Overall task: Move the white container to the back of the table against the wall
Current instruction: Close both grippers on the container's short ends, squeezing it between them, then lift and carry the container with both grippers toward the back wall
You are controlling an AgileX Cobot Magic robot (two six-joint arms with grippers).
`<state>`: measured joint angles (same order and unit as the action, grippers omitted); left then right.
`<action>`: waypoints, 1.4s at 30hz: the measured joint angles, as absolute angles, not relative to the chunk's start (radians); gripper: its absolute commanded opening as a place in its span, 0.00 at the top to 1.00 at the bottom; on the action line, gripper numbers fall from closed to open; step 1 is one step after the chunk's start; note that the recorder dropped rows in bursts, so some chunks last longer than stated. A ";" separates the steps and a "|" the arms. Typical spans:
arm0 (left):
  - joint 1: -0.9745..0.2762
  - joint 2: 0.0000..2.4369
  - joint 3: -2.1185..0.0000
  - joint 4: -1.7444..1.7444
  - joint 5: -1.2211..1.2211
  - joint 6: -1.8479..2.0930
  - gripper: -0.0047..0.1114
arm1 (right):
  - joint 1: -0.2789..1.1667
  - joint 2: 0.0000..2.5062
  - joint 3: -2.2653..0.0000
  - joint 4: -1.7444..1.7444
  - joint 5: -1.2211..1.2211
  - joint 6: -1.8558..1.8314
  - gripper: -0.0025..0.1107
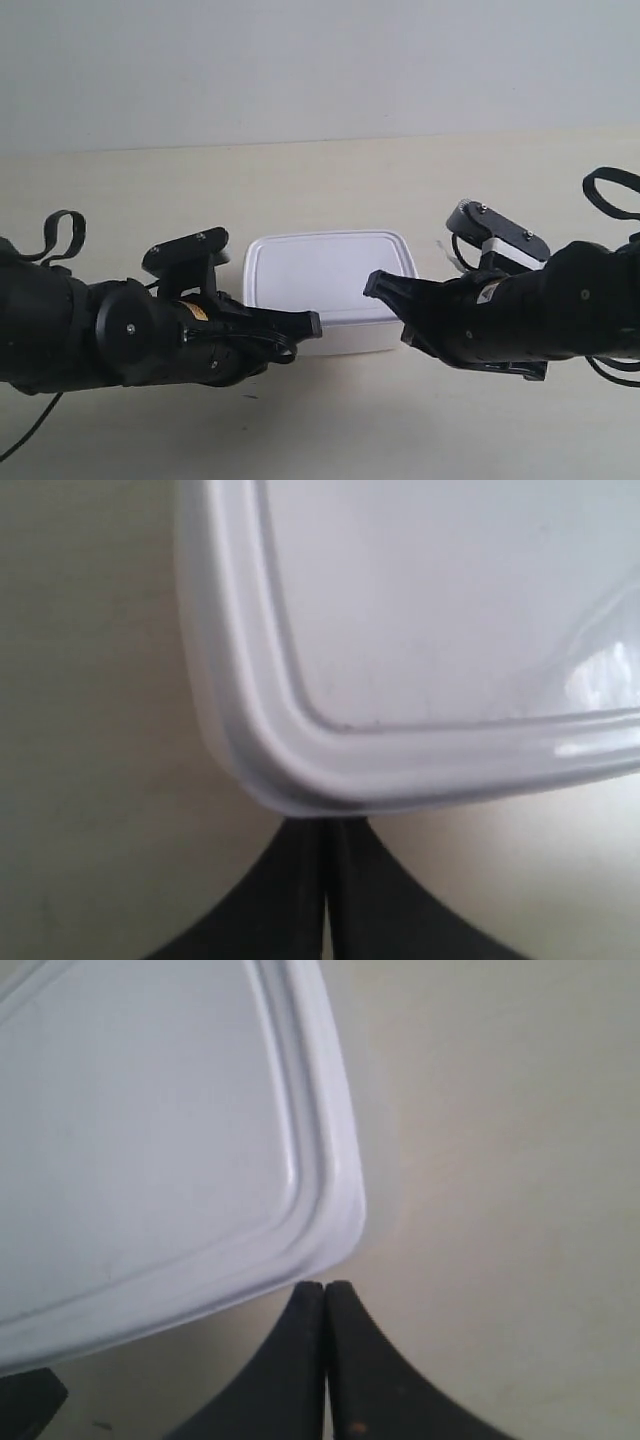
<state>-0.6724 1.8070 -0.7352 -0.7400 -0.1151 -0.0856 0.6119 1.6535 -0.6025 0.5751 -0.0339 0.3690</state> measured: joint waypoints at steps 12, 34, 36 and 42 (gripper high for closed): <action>-0.654 1.893 -0.820 -0.740 -0.174 -0.034 0.96 | 0.551 1.722 -0.701 0.575 0.015 0.325 0.98; -0.533 2.033 -1.043 -0.738 -0.176 0.065 0.96 | 0.471 1.968 -0.998 0.575 0.058 0.218 0.98; -0.516 2.072 -1.090 -0.738 -0.176 0.084 0.96 | 0.447 2.000 -1.026 0.575 0.061 0.201 0.98; -0.500 2.150 -1.207 -0.738 -0.176 0.124 0.96 | 0.437 2.057 -1.116 0.573 0.068 0.182 0.98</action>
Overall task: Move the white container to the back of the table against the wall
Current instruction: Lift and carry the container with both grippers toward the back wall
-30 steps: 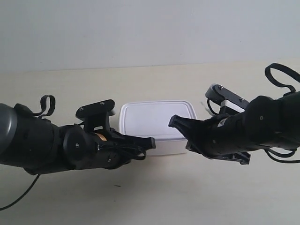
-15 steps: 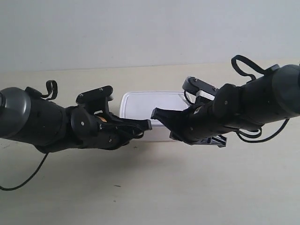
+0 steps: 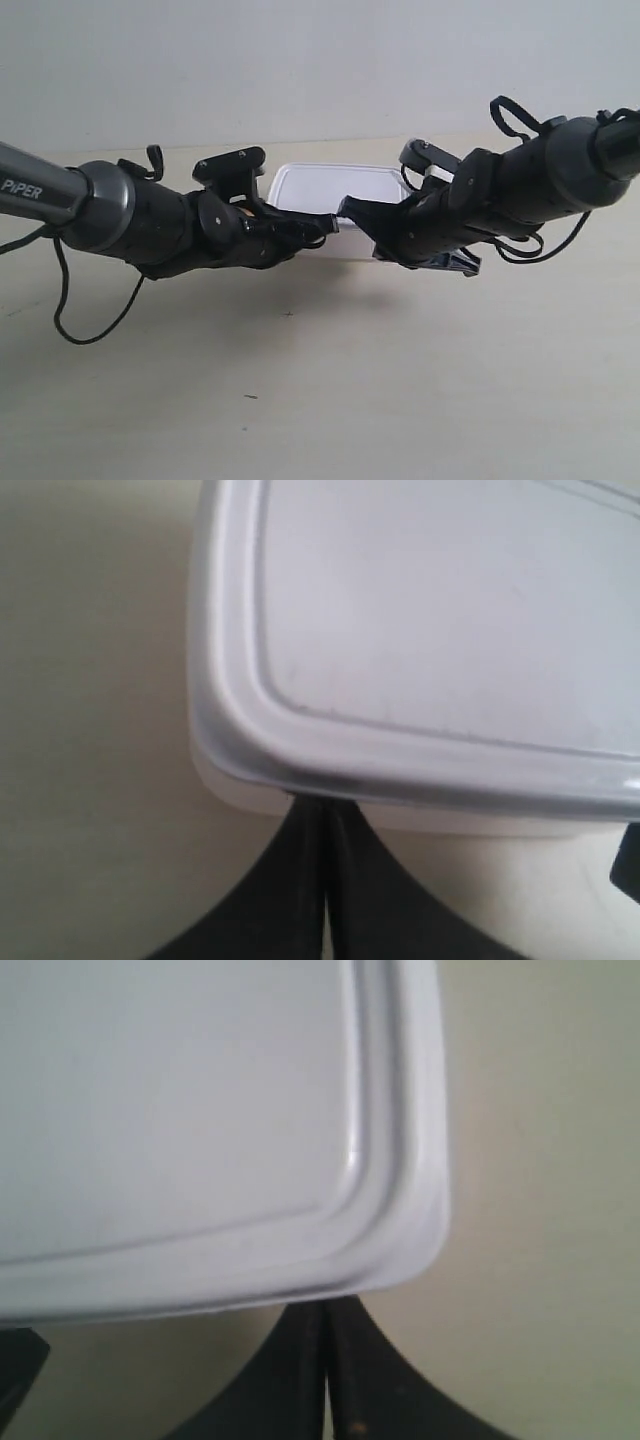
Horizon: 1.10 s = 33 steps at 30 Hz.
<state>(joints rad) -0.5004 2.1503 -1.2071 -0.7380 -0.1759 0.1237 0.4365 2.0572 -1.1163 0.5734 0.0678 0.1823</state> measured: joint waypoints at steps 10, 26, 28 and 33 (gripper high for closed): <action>-0.496 2.241 -1.326 -0.738 -0.177 0.154 0.96 | 0.421 2.158 -1.296 0.573 0.117 0.144 0.98; -0.450 2.340 -1.488 -0.738 -0.188 0.187 0.96 | 0.349 2.291 -1.521 0.573 0.211 0.131 0.98; -0.446 2.340 -1.497 -0.738 -0.193 0.195 0.96 | 0.349 2.302 -1.545 0.573 0.215 0.129 0.98; -0.432 2.350 -1.537 -0.738 -0.195 0.220 0.96 | 0.349 2.339 -1.623 0.573 0.246 0.120 0.98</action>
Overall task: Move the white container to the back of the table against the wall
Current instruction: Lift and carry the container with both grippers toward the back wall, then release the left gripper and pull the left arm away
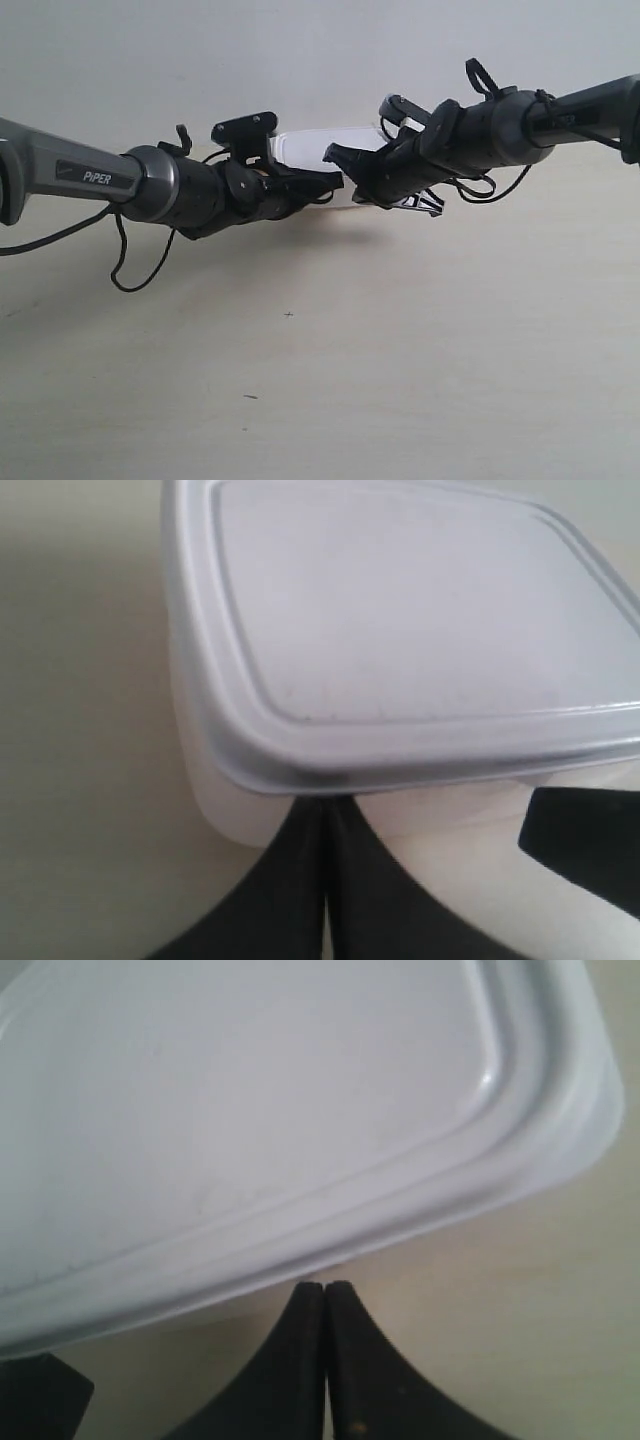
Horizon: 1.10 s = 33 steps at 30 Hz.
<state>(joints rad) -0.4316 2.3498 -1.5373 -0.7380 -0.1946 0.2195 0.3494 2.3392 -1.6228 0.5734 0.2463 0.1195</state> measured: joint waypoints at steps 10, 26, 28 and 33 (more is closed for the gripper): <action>-0.431 2.359 -1.570 -0.738 -0.181 0.315 0.96 | 0.346 2.381 -1.712 0.573 0.270 0.111 0.98; -0.431 2.094 -1.263 -0.834 -0.113 0.408 0.96 | 0.346 2.441 -1.745 0.596 0.270 0.061 0.98; -0.431 2.017 -1.167 -0.881 -0.115 0.408 0.96 | 0.346 2.450 -1.773 0.628 0.274 0.021 0.98; -0.431 1.791 -0.930 -1.006 -0.117 0.408 0.96 | 0.344 2.475 -1.854 0.723 0.296 -0.082 0.98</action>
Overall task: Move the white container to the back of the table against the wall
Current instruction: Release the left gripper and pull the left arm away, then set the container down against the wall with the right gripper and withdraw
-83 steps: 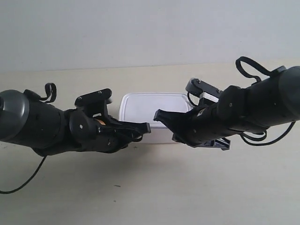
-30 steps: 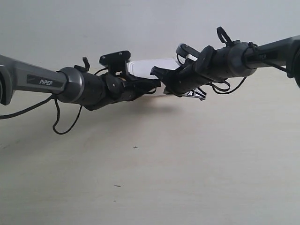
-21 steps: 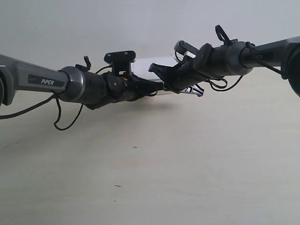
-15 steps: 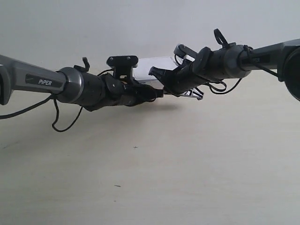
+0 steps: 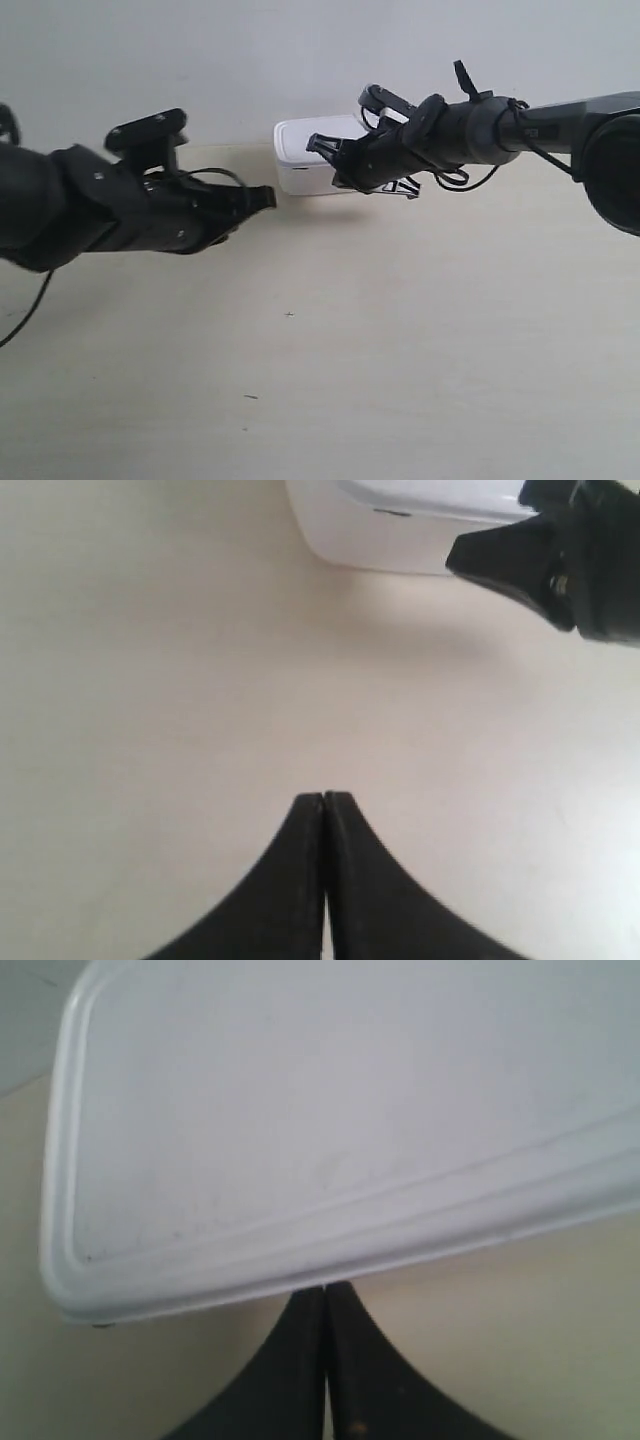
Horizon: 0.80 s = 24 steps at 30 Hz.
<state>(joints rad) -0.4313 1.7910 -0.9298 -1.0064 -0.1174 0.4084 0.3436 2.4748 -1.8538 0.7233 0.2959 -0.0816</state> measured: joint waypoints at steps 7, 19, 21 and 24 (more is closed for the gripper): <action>-0.465 1.488 -0.663 -1.053 -0.121 0.408 0.96 | 0.326 2.527 -1.932 0.756 0.336 -0.127 0.98; -0.483 1.050 -0.415 -1.125 0.083 0.408 0.96 | 0.306 2.573 -2.028 0.869 0.357 -0.319 0.98; -0.483 0.998 -0.399 -1.127 0.128 0.408 0.96 | 0.303 2.589 -2.047 0.874 0.372 -0.331 0.98; -0.483 0.942 -0.386 -1.130 0.163 0.408 0.96 | 0.303 2.606 -2.070 0.878 0.387 -0.346 0.98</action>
